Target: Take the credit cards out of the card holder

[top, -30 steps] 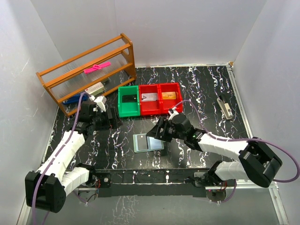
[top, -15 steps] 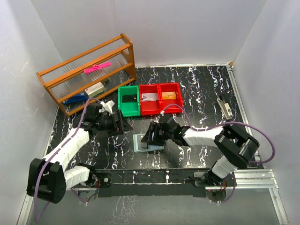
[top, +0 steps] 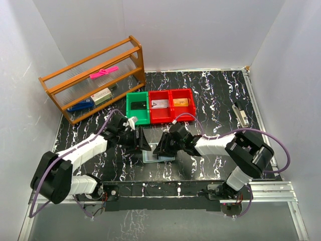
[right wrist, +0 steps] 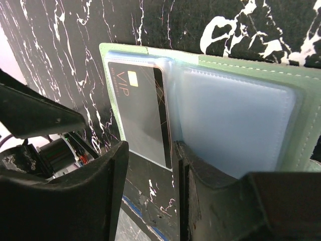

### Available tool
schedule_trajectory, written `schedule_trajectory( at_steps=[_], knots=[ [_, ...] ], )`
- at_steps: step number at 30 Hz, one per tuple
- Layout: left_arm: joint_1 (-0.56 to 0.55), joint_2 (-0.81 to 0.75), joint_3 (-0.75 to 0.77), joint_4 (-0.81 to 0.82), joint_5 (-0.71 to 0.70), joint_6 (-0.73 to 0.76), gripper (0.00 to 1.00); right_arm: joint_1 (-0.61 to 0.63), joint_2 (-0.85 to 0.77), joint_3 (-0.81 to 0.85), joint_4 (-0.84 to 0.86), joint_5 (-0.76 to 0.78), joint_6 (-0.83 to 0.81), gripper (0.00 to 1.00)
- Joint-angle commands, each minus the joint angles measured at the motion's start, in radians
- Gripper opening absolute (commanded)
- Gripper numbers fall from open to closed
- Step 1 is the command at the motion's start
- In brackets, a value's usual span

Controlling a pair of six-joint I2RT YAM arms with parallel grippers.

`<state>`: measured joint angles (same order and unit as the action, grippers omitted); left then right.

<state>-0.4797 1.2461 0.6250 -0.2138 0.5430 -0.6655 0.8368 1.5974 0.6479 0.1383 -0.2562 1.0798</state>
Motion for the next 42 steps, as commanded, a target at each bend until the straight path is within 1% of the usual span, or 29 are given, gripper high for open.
schedule_trajectory(
  at_steps=[1, 6, 8, 11, 18, 26, 31, 33, 34, 39, 42],
  knots=[
    [-0.032, 0.03, 0.046, -0.026, -0.038, -0.021, 0.63, -0.001, 0.003, -0.001, -0.019, 0.056, 0.008, 0.38],
    [-0.045, 0.057, 0.045, 0.018, -0.051, -0.047, 0.51, -0.006, 0.017, -0.011, -0.002, 0.037, 0.017, 0.37],
    [-0.056, 0.082, 0.054, 0.015, -0.054, -0.044, 0.48, -0.006, 0.024, -0.014, 0.004, 0.033, 0.023, 0.36],
    [-0.073, 0.117, 0.073, -0.007, -0.078, -0.03, 0.4, -0.005, 0.014, -0.017, 0.002, 0.044, 0.029, 0.34],
    [-0.097, 0.187, 0.075, 0.006, -0.117, -0.05, 0.38, -0.009, -0.006, -0.022, -0.013, 0.07, 0.034, 0.32],
    [-0.122, 0.253, 0.083, -0.056, -0.183, -0.033, 0.2, -0.013, -0.01, -0.018, -0.004, 0.062, 0.03, 0.29],
    [-0.123, 0.239, 0.055, -0.073, -0.213, -0.027, 0.17, -0.016, -0.015, -0.016, -0.004, 0.068, 0.031, 0.28],
    [-0.124, 0.236, 0.051, -0.076, -0.207, -0.022, 0.17, -0.02, -0.015, -0.014, -0.002, 0.066, 0.029, 0.25],
    [-0.123, 0.234, 0.049, -0.075, -0.205, -0.021, 0.15, -0.022, -0.012, -0.013, 0.002, 0.06, 0.027, 0.22],
    [-0.125, 0.225, 0.047, -0.067, -0.193, -0.019, 0.12, -0.022, 0.012, -0.002, 0.042, 0.005, 0.018, 0.21],
    [-0.125, 0.223, 0.053, -0.067, -0.184, -0.014, 0.08, -0.022, 0.016, 0.003, 0.047, -0.004, 0.008, 0.16]
  ],
)
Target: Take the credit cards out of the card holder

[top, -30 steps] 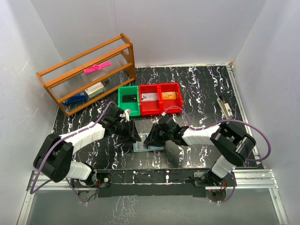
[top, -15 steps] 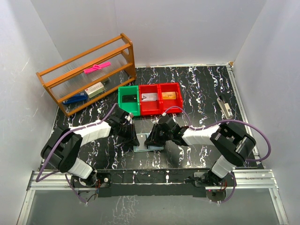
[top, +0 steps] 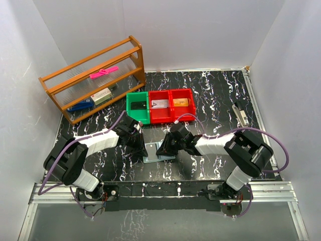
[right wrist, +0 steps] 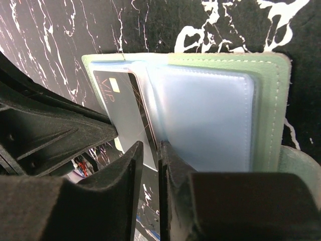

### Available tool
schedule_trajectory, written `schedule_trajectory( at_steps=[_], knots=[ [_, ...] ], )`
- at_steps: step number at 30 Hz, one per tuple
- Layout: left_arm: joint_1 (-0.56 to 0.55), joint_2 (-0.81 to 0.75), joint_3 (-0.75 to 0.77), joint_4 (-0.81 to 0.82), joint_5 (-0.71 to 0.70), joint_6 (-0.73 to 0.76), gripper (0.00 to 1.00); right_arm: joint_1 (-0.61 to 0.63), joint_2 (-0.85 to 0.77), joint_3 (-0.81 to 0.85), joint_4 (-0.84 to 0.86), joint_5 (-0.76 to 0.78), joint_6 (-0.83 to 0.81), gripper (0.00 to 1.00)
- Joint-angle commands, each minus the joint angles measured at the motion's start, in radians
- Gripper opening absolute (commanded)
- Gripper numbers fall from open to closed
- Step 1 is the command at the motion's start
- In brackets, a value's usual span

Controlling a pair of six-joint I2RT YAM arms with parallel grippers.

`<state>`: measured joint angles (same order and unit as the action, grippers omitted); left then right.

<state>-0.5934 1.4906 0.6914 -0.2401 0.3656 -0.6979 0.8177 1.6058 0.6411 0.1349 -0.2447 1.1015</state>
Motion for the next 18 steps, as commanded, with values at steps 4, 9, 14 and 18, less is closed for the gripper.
schedule_trajectory(
  at_steps=[4, 9, 14, 18],
  knots=[
    [-0.013, -0.014, -0.005, -0.036, 0.025, 0.034, 0.03, -0.003, -0.015, 0.01, 0.089, -0.042, -0.054, 0.14],
    [-0.018, -0.012, -0.003, -0.038, 0.03, 0.044, 0.01, -0.003, -0.046, 0.008, 0.148, -0.088, -0.077, 0.05],
    [-0.017, -0.019, -0.005, -0.027, 0.027, 0.029, 0.0, -0.003, -0.043, 0.021, 0.134, -0.103, -0.092, 0.0],
    [-0.018, -0.029, -0.004, -0.036, 0.016, 0.024, 0.0, -0.003, -0.057, 0.025, 0.076, -0.051, -0.094, 0.0]
  ],
)
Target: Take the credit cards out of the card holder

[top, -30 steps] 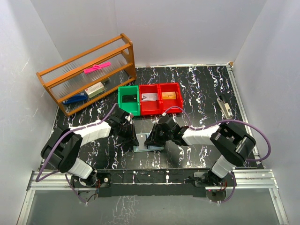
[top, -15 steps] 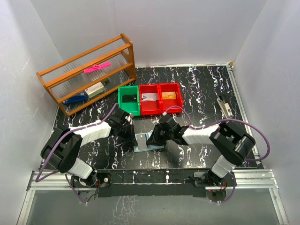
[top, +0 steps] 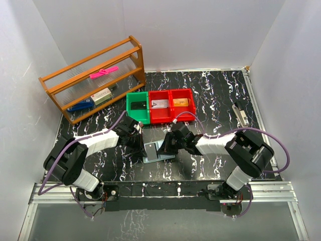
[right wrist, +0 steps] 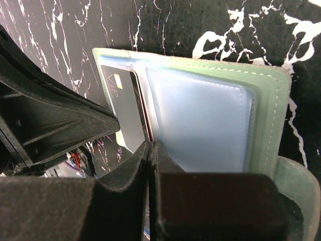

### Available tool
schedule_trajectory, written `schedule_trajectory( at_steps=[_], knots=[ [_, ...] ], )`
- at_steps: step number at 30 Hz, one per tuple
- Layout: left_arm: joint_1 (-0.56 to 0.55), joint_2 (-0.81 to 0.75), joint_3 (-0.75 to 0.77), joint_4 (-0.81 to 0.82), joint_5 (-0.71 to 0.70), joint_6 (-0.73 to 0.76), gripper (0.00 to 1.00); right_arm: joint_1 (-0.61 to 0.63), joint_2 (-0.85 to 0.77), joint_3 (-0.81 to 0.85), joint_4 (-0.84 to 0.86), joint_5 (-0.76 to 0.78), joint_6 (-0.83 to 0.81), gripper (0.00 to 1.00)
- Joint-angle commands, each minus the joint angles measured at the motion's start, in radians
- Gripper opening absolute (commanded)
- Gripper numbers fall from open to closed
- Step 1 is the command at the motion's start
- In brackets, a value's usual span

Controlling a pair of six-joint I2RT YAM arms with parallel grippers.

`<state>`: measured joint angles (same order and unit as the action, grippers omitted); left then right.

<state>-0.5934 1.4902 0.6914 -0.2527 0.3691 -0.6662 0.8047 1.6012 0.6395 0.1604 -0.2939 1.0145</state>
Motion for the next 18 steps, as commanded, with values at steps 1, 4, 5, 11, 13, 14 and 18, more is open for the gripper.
schedule_trajectory(
  at_steps=[1, 4, 5, 11, 13, 14, 18],
  knots=[
    [-0.017, -0.031, -0.003, -0.028, 0.007, -0.007, 0.0, 0.01, -0.064, 0.027, 0.024, 0.023, -0.008, 0.0],
    [-0.017, -0.045, 0.003, -0.043, -0.013, -0.009, 0.0, 0.01, -0.103, 0.027, -0.081, 0.121, -0.007, 0.0],
    [-0.017, -0.049, 0.001, -0.043, -0.018, -0.009, 0.0, 0.007, -0.116, 0.023, -0.095, 0.144, -0.005, 0.0],
    [-0.017, -0.054, -0.009, -0.035, -0.021, -0.015, 0.0, -0.002, -0.149, 0.0, -0.117, 0.169, 0.004, 0.0],
    [-0.017, -0.057, -0.009, -0.035, -0.02, -0.013, 0.0, -0.003, -0.139, 0.007, -0.113, 0.15, -0.004, 0.0],
    [-0.018, -0.062, -0.009, -0.033, -0.018, -0.014, 0.0, -0.003, -0.128, 0.014, -0.106, 0.132, -0.008, 0.0],
    [-0.017, -0.065, 0.0, -0.034, -0.017, -0.011, 0.0, -0.001, -0.03, 0.051, -0.051, 0.004, -0.034, 0.16]
  ],
)
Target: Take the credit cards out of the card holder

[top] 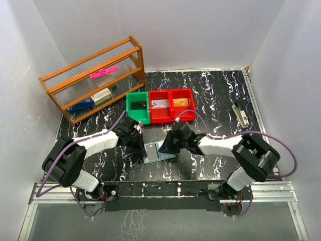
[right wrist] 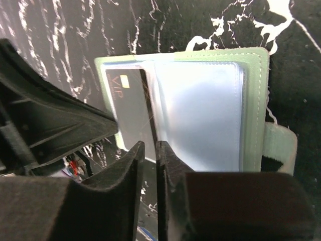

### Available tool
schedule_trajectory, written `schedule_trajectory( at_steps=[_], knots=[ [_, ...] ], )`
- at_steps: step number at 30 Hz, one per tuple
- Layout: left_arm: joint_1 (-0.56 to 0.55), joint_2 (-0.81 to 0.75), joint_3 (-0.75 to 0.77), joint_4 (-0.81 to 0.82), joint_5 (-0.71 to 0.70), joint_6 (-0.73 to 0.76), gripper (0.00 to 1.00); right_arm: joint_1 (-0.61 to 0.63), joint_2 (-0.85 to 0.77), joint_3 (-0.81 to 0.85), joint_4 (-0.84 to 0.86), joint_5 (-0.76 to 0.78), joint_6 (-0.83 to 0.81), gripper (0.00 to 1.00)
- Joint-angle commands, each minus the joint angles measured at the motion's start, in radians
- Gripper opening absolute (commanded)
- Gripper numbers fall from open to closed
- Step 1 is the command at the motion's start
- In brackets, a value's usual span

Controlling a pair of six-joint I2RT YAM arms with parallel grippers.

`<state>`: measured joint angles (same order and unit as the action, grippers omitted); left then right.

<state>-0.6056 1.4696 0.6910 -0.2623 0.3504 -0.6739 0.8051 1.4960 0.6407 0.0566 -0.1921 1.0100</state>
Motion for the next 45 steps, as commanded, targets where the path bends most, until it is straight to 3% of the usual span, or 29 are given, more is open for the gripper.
schedule_trajectory(
  at_steps=[1, 7, 9, 13, 14, 22, 33, 39, 45],
  knots=[
    [-0.005, -0.039, 0.003, -0.025, 0.004, -0.001, 0.0, 0.0, 0.1, 0.061, 0.064, -0.121, -0.03, 0.18],
    [-0.005, -0.03, 0.003, -0.022, 0.012, -0.002, 0.0, 0.012, 0.163, 0.092, 0.05, -0.139, -0.046, 0.26],
    [-0.005, -0.03, 0.002, -0.021, 0.012, -0.002, 0.0, 0.017, 0.161, 0.084, 0.07, -0.154, -0.05, 0.22],
    [-0.005, -0.028, -0.002, -0.02, 0.009, -0.003, 0.0, 0.02, 0.142, 0.068, 0.084, -0.141, -0.035, 0.01],
    [-0.005, -0.03, -0.001, -0.023, 0.007, -0.002, 0.0, 0.02, 0.134, 0.07, 0.068, -0.122, -0.034, 0.0],
    [-0.004, -0.052, -0.002, -0.062, -0.034, 0.011, 0.0, 0.018, 0.079, 0.076, -0.024, -0.011, -0.035, 0.0],
    [-0.005, -0.119, 0.021, -0.087, -0.094, 0.012, 0.0, 0.017, 0.109, 0.084, -0.047, -0.036, -0.03, 0.0],
    [-0.006, -0.144, 0.038, 0.041, 0.012, -0.001, 0.36, 0.017, 0.118, 0.059, 0.016, -0.087, -0.014, 0.01],
    [-0.029, 0.007, 0.114, -0.017, 0.004, 0.003, 0.36, 0.017, 0.122, 0.033, 0.035, -0.076, 0.034, 0.03]
  ],
)
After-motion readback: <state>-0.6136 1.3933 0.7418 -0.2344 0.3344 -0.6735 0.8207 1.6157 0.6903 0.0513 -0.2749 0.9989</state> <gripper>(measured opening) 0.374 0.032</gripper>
